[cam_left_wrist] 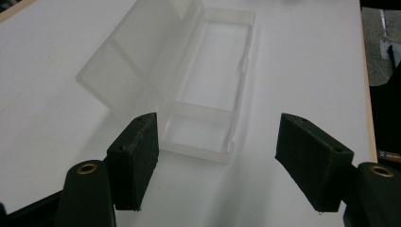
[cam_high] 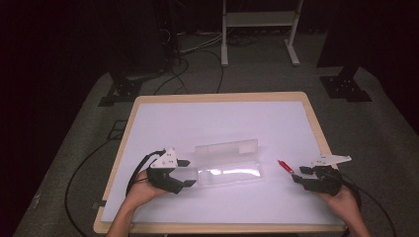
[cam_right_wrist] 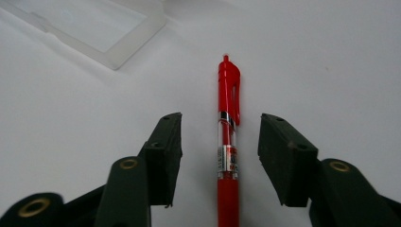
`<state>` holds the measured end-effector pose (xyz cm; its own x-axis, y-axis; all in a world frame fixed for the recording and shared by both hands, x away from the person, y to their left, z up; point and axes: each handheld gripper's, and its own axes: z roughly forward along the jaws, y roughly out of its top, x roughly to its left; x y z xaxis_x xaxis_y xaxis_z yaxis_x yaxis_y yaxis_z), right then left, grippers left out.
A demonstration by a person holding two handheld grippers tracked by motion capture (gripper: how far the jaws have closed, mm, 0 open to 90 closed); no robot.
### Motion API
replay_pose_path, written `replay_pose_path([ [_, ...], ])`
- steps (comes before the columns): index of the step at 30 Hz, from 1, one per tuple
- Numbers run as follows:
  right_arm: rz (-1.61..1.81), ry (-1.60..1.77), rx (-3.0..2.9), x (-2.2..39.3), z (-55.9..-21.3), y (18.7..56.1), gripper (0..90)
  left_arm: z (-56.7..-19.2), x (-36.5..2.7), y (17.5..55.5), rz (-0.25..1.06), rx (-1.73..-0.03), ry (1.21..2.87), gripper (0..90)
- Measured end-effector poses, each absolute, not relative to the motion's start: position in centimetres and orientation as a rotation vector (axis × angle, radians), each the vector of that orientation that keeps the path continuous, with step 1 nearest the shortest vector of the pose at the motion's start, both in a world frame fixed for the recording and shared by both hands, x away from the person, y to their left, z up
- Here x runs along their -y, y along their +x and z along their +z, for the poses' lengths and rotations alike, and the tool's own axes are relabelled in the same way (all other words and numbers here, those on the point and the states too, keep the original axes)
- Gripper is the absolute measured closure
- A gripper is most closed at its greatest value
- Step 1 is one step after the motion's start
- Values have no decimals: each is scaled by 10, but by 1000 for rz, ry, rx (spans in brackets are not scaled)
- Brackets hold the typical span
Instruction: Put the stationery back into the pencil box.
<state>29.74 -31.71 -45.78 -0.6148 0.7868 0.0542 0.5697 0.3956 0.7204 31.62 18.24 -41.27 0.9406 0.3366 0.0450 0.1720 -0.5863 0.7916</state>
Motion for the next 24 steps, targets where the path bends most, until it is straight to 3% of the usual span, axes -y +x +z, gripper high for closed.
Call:
replay_pose_path([
  [10, 984, 1196, -2381, 315, -462, 301, 670, -417, -196, 313, 255, -394, 2219, 278],
  [24, 931, 1183, -2409, 311, -467, 306, 776, -428, -208, 317, 263, -478, 2195, 210],
])
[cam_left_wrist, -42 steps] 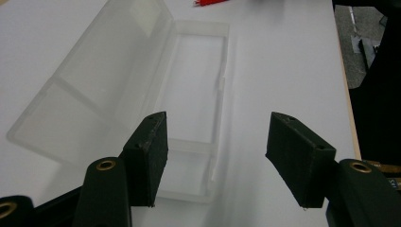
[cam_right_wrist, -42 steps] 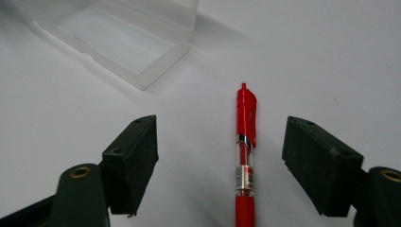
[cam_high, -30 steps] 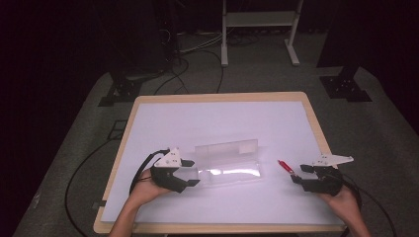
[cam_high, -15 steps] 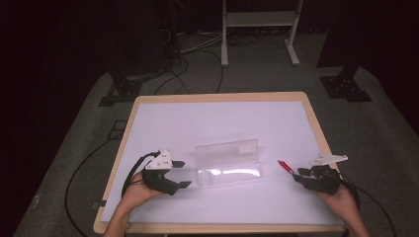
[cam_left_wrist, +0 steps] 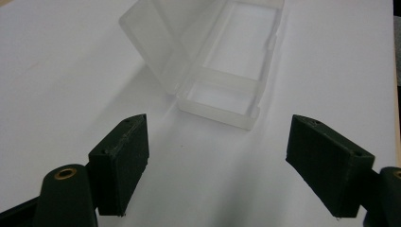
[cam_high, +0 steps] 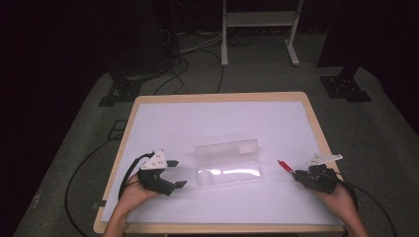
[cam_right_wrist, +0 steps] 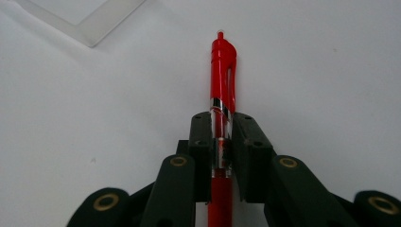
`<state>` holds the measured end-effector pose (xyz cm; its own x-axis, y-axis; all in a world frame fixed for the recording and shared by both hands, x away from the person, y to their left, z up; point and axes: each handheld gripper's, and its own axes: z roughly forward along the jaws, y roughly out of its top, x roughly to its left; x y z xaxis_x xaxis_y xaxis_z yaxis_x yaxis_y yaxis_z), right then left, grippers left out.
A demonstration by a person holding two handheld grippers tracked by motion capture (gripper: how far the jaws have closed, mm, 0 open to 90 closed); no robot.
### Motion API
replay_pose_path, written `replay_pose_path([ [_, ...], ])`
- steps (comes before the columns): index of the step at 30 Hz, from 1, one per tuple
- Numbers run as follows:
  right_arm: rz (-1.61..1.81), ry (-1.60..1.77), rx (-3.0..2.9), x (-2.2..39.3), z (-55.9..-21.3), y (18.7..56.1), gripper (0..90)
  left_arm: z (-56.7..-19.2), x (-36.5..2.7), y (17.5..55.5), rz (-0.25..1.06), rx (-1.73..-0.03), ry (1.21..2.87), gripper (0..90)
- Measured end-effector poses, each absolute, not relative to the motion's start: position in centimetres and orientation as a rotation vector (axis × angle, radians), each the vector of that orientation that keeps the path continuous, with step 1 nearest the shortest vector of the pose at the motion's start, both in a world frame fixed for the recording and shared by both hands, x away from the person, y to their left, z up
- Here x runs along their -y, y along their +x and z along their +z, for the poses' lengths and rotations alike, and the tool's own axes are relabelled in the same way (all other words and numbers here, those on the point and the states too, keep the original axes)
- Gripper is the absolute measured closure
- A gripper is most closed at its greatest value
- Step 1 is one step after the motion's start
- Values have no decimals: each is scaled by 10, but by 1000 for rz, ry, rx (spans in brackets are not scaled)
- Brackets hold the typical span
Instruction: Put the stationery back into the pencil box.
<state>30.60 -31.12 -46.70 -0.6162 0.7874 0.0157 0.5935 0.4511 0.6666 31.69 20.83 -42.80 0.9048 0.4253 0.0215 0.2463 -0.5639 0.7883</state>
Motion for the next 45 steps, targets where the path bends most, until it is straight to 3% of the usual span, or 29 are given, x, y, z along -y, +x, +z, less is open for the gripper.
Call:
replay_pose_path([
  [14, 980, 1175, -2442, 311, -464, 303, 786, -438, -221, 318, 272, -551, 2172, 177],
  [45, 1145, 970, -2512, 286, -417, 305, 786, -441, -232, 319, 298, -590, 2160, 152],
])
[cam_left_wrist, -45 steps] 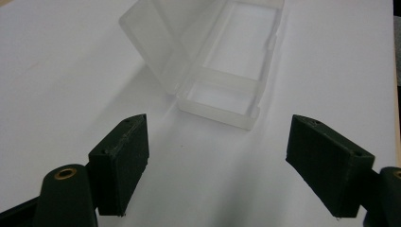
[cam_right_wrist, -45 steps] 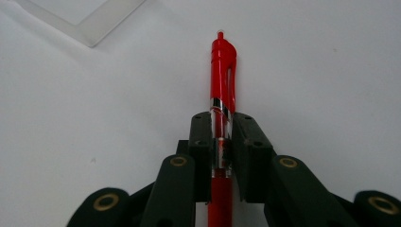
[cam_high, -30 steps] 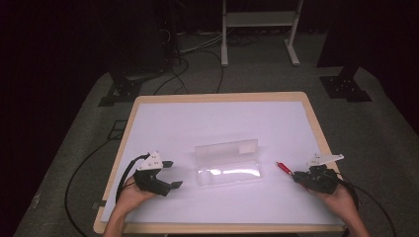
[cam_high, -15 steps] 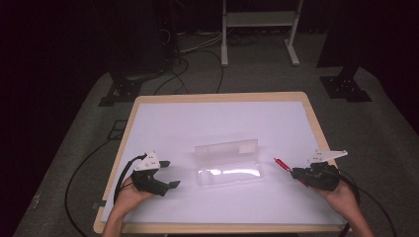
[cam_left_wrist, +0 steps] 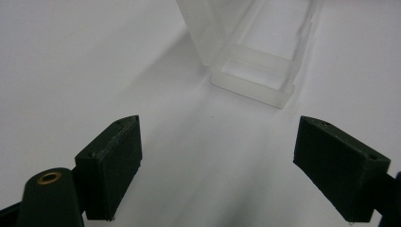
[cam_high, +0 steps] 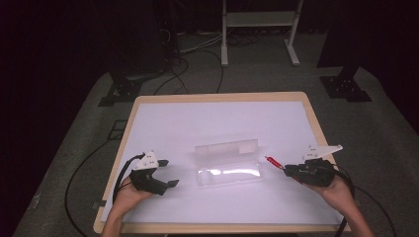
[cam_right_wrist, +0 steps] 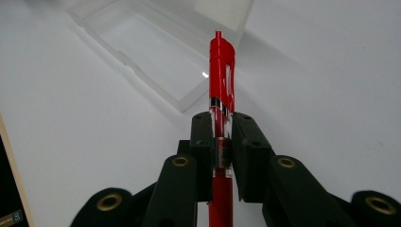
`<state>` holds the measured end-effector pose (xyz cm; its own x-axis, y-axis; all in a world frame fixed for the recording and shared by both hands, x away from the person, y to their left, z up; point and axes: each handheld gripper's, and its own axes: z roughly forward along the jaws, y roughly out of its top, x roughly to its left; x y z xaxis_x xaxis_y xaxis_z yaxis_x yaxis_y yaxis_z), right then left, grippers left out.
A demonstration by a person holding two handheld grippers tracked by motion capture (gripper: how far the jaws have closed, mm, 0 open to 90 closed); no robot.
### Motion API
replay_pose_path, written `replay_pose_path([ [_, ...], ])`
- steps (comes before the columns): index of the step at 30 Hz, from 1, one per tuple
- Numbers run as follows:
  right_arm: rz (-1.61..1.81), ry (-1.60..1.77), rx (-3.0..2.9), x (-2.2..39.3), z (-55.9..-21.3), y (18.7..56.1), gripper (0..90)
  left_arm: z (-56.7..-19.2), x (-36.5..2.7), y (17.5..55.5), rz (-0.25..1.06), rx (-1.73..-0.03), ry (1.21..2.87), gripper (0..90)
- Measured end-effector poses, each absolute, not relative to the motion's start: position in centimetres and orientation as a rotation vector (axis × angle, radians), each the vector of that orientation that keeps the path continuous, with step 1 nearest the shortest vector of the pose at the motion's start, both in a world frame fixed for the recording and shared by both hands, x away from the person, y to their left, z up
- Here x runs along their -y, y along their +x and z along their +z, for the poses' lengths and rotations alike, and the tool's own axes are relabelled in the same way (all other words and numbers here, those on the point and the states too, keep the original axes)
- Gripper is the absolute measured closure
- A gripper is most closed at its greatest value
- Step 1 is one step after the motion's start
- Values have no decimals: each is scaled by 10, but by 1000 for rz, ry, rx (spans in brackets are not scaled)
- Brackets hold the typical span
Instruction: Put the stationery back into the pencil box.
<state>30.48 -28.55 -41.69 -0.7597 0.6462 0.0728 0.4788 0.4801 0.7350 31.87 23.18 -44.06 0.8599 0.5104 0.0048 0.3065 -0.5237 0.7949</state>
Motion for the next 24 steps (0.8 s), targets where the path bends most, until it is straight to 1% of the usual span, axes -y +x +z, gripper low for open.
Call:
replay_pose_path([
  [14, 1177, 828, -2581, 259, -397, 317, 786, -443, -235, 321, 295, -608, 2158, 150],
  [24, 1200, 739, -2647, 238, -397, 328, 786, -443, -238, 322, 301, -617, 2150, 147],
])
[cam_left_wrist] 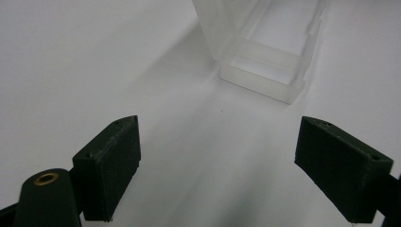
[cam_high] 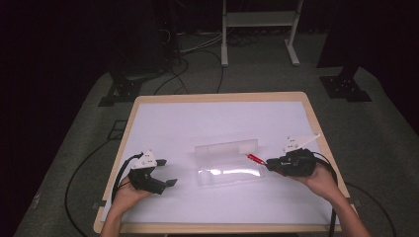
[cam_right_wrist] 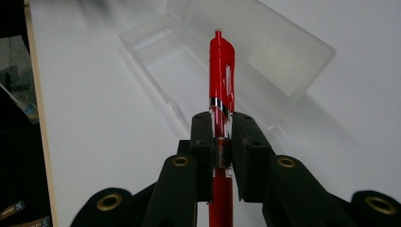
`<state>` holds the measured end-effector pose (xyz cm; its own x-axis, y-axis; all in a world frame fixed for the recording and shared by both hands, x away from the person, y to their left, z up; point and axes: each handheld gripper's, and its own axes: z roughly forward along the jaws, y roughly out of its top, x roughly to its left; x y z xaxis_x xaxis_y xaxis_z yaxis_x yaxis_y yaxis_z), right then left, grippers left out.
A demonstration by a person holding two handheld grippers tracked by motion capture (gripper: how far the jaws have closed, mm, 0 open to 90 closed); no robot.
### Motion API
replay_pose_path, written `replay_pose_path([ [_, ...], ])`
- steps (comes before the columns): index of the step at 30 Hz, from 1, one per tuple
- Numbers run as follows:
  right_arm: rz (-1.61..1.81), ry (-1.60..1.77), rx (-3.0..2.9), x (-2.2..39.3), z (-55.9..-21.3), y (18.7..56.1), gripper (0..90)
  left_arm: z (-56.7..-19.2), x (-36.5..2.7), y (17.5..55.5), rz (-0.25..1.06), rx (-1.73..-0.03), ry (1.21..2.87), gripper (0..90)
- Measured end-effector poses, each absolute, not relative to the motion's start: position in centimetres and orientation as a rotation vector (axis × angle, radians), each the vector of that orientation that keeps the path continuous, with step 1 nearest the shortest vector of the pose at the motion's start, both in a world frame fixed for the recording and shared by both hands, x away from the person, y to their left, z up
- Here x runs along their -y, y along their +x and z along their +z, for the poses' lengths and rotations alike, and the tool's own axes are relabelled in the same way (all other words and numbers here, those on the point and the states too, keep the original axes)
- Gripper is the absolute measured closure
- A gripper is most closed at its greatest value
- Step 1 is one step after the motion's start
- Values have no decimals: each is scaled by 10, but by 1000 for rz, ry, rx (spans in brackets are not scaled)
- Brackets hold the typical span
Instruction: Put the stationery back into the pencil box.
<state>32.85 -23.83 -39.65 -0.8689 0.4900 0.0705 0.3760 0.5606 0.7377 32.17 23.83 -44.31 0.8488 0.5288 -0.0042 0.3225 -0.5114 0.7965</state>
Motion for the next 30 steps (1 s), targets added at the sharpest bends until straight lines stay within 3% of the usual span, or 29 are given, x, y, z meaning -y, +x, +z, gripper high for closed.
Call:
replay_pose_path([
  [30, 1206, 555, -2789, 185, -412, 358, 786, -445, -237, 321, 295, -611, 2170, 139],
])
